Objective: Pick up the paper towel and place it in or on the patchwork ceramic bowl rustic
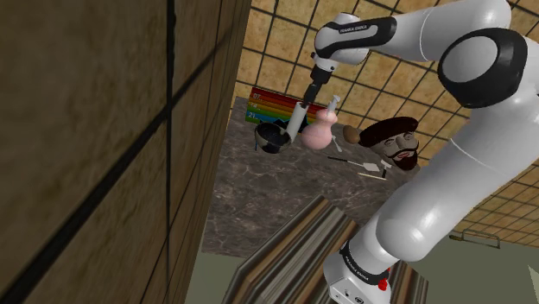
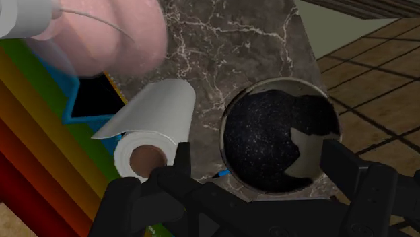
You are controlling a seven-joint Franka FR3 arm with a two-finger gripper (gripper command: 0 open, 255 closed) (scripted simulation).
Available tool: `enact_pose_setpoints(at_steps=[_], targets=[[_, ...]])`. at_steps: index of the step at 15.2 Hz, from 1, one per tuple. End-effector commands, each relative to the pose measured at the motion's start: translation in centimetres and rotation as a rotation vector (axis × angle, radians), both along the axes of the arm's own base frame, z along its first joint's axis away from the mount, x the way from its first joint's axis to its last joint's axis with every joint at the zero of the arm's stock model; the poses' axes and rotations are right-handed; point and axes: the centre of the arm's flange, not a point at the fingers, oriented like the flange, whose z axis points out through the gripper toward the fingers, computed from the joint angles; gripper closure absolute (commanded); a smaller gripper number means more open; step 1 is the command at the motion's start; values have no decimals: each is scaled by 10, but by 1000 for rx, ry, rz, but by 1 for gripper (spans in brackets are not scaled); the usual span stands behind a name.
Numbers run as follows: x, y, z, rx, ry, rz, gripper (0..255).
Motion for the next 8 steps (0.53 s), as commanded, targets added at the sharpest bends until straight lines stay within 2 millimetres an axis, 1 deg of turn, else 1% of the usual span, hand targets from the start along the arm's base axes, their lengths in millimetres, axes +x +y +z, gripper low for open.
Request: enact_pose_setpoints(at_steps=[1,6,7,8], targets=[[14,-16,-9,-6,-4,21,0],[56,-60,-29,-20,-13,69,0],[61,-65,-31,-22,-14,74,0],[62,-65,-36,-22,-14,74,0]])
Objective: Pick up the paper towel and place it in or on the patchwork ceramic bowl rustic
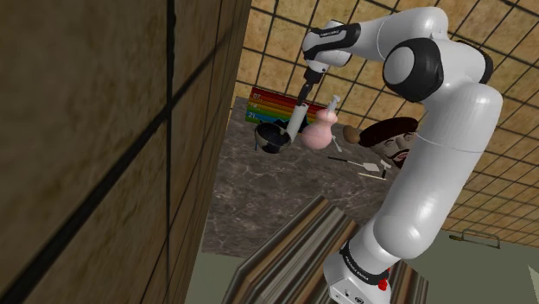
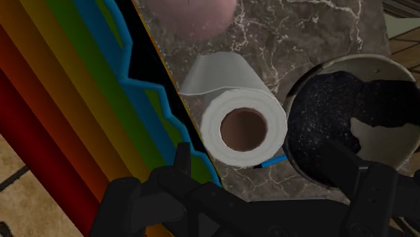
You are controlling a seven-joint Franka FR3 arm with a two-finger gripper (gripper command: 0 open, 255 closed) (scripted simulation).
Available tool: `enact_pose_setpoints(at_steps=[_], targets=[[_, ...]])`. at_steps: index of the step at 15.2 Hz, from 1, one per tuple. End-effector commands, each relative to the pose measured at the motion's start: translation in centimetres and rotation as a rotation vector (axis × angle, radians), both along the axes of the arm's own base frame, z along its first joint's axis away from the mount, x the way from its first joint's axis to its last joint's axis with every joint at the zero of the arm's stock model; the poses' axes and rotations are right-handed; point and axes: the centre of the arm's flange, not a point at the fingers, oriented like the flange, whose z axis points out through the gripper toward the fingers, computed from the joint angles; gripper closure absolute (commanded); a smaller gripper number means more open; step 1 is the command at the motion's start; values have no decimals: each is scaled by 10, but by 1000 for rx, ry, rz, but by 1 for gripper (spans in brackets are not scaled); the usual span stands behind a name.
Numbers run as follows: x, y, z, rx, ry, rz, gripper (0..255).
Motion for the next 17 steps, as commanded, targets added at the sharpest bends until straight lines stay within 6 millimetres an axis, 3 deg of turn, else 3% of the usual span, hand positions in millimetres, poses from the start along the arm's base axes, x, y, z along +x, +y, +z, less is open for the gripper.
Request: enact_pose_setpoints(at_steps=[1,7,14,15,17], targets=[[4,-6,-11,-1,-1,5,0],[6,-7,-40,-1,-1,5,0],[6,-7,-40,-1,-1,5,0],[6,-7,-40,-1,-1,5,255],[6,-7,-40,-1,-1,5,255]])
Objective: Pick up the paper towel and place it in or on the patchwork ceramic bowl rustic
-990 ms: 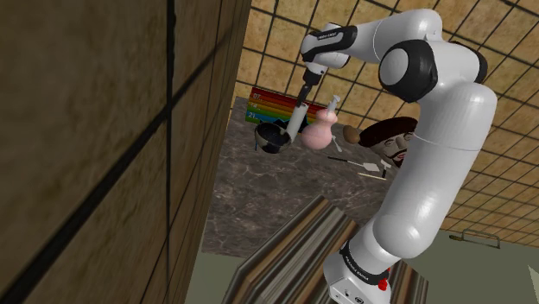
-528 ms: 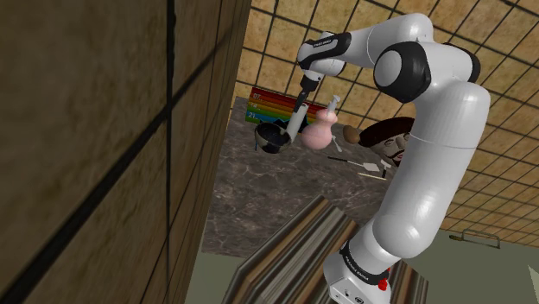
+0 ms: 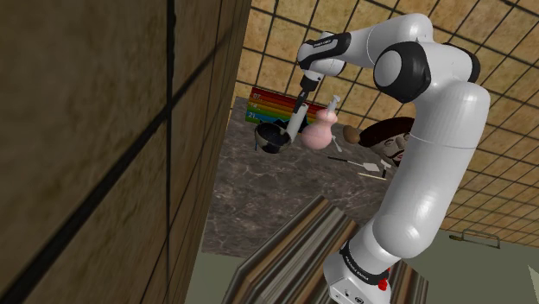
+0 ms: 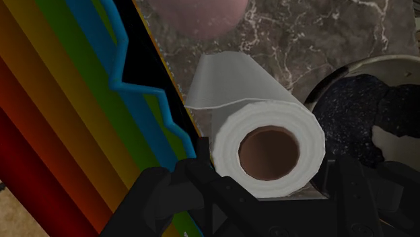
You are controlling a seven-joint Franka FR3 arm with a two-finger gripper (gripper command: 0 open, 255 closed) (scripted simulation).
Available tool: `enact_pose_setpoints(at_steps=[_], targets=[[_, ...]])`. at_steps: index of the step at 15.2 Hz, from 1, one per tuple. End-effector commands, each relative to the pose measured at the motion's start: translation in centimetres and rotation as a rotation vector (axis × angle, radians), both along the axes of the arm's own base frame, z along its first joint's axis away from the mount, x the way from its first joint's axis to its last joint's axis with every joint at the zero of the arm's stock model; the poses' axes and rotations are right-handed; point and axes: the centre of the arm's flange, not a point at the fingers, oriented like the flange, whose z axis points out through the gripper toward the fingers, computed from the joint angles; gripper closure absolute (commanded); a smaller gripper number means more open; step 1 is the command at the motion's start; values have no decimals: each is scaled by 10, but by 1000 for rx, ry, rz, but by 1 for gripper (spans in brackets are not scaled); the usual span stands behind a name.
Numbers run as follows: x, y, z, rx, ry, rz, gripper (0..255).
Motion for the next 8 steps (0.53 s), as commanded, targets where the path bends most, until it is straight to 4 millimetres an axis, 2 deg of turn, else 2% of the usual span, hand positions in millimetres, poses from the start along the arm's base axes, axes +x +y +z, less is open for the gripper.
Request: enact_pose_setpoints(at_steps=[1,7,8], targets=[[0,-1,-1,-1,1,-1,255],[0,-1,-1,-1,1,-1,255],[0,-1,5,-1,1,-1,255]])
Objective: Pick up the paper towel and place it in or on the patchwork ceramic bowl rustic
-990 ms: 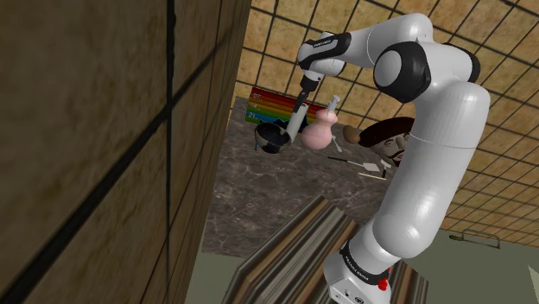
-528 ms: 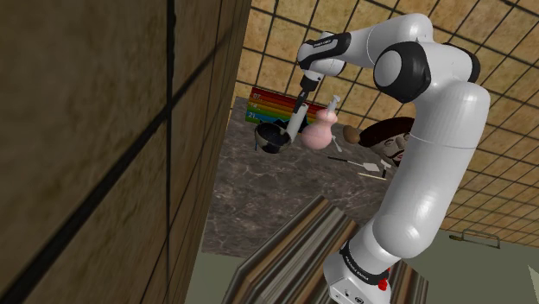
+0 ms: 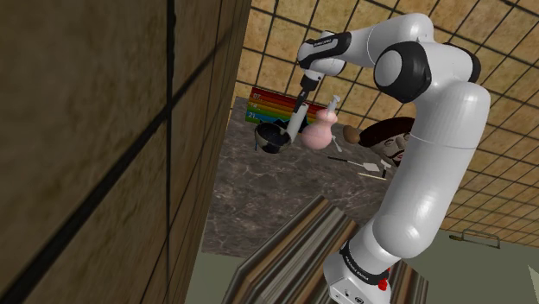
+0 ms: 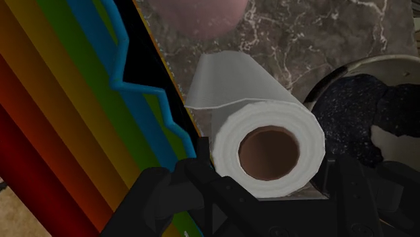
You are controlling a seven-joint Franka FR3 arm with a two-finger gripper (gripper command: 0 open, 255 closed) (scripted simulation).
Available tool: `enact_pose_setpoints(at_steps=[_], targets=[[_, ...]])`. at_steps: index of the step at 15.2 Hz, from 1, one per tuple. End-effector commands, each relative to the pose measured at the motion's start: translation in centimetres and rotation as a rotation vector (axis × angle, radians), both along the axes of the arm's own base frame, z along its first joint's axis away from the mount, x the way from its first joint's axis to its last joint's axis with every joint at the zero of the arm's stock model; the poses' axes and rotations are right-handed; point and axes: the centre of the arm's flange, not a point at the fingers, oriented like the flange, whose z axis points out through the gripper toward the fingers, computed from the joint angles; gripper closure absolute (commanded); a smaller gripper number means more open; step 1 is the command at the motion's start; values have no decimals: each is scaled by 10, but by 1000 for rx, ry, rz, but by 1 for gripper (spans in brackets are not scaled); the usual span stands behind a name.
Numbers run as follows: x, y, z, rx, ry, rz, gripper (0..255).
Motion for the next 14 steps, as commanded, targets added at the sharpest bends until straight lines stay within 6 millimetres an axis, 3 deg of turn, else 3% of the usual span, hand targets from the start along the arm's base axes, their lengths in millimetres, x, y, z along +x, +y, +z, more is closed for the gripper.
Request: enact_pose_setpoints(at_steps=[1,14], targets=[[0,-1,8,-1,0,-1,255],[0,-1,77,-1,0,-1,255]])
